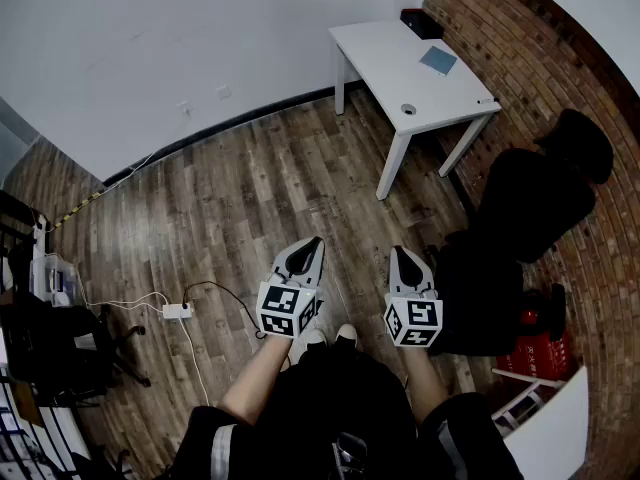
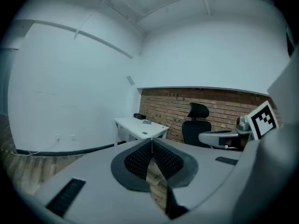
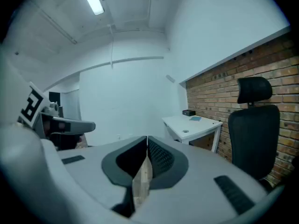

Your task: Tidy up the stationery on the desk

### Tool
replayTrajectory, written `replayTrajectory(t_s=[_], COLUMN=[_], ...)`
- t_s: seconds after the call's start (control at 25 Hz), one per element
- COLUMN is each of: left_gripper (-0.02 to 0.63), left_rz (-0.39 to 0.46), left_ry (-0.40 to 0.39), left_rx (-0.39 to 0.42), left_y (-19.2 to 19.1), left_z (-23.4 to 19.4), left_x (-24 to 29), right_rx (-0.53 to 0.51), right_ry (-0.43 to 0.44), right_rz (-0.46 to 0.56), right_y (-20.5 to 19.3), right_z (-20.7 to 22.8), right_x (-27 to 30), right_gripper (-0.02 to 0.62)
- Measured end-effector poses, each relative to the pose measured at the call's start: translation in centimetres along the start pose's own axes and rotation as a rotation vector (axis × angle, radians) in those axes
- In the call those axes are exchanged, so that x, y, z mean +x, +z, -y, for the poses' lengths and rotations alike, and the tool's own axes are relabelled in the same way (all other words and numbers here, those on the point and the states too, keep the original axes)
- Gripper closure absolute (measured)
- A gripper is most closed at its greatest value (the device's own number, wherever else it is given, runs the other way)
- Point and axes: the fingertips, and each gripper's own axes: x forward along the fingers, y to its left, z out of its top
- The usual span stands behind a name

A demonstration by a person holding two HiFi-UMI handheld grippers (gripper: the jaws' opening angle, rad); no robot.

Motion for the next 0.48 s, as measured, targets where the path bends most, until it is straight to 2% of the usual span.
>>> replayTrajectory(t_s=[0.16, 0.48], left_gripper=[0.583, 0.583], left_rz=[-0.004, 0.007], left_ry=[-0.005, -0.015], left_rx=[-0.007, -0.013], left_y=[-0.1, 0.0], left_z=[-0.5, 0.0], left_x=[-1.2, -1.4], right_rx=[0.007, 0.009], right_ry=[-0.038, -0.043], right_rz=[-0.006, -0.011], right_y=[-0.6, -0.9], right_z=[-0.9, -1.2], right_x=[-1.0, -2.0], right_gripper=[0.571, 0.571])
